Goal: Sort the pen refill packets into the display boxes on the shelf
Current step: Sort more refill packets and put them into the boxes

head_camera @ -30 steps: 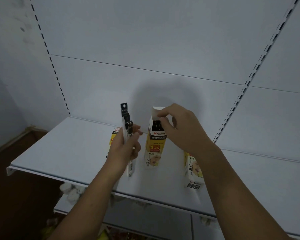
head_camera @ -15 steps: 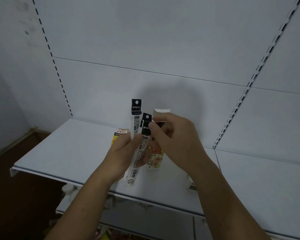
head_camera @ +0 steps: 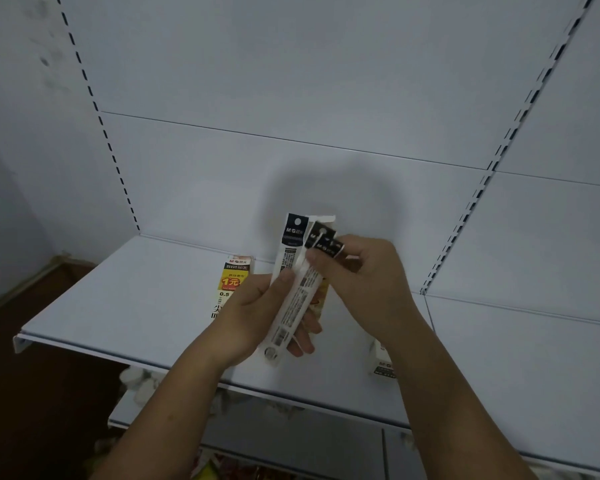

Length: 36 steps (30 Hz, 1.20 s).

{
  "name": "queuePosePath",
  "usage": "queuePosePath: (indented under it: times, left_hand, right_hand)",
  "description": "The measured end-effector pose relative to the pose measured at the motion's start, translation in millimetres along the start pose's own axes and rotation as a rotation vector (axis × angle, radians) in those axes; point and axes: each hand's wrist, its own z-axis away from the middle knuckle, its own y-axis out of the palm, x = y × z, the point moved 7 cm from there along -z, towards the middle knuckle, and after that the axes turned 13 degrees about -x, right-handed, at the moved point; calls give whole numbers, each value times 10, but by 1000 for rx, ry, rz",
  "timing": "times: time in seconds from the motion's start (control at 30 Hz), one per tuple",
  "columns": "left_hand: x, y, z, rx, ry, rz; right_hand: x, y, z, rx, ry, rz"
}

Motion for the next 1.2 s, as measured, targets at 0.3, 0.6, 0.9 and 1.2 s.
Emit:
queuePosePath:
  times: [0.3,0.6,0.9,1.2]
  left_hand:
    - [-1,-24,-35,-50,104,-146]
    - [127,-256,-187,-333,87,-184]
    - [271,-236,-419,-372,165,-257]
    - [323,-148,-464,-323,175,-218]
  right_hand:
    - [-37,-81,-6,-72,33,-115]
    - [10,-575,-197,-378,29,-165]
    - [212,-701,-484,-452,-119,-3]
    - [203,-452,-537,-281,-125,33]
